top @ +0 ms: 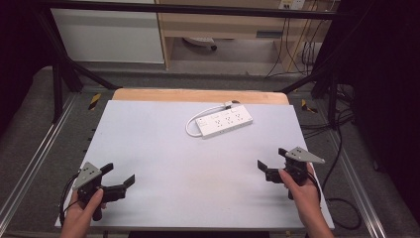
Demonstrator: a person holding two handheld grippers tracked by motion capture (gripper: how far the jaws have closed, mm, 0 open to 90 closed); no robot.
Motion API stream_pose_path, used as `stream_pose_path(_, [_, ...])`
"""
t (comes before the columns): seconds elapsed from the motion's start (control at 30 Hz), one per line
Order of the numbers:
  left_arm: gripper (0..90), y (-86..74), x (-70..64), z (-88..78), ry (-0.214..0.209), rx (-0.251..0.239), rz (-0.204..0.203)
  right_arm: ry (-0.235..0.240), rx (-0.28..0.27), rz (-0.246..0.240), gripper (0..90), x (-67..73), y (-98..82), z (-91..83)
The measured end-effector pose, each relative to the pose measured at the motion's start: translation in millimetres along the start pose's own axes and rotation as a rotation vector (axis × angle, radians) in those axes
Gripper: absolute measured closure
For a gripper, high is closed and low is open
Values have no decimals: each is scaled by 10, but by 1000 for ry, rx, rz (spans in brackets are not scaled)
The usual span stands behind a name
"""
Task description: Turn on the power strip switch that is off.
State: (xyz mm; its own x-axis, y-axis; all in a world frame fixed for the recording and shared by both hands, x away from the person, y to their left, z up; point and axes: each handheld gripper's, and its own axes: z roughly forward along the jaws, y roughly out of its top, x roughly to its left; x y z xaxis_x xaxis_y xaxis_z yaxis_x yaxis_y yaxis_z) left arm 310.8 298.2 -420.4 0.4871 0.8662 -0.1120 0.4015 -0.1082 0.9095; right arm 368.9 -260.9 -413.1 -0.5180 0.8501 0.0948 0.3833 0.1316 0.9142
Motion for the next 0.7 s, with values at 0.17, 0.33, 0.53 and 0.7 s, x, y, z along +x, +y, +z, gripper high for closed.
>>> stream_pose_path(0.17, [60, -2, 19, -9, 4, -1, -1, 6, -13, -1, 36, -6, 107, 78])
stream_pose_path(0.33, [59, -7, 41, -8, 11, 2, -14, 17, -17, 11, 28, -12, 228, 131])
stream_pose_path(0.53, [59, -7, 42, -5, 7, 5, -15, 19, 0, 3, 23, -11, 348, 200])
stream_pose_path(0.7, [59, -11, 32, -4, 4, 11, -13, 5, 3, -6, 26, -4, 494, 297])
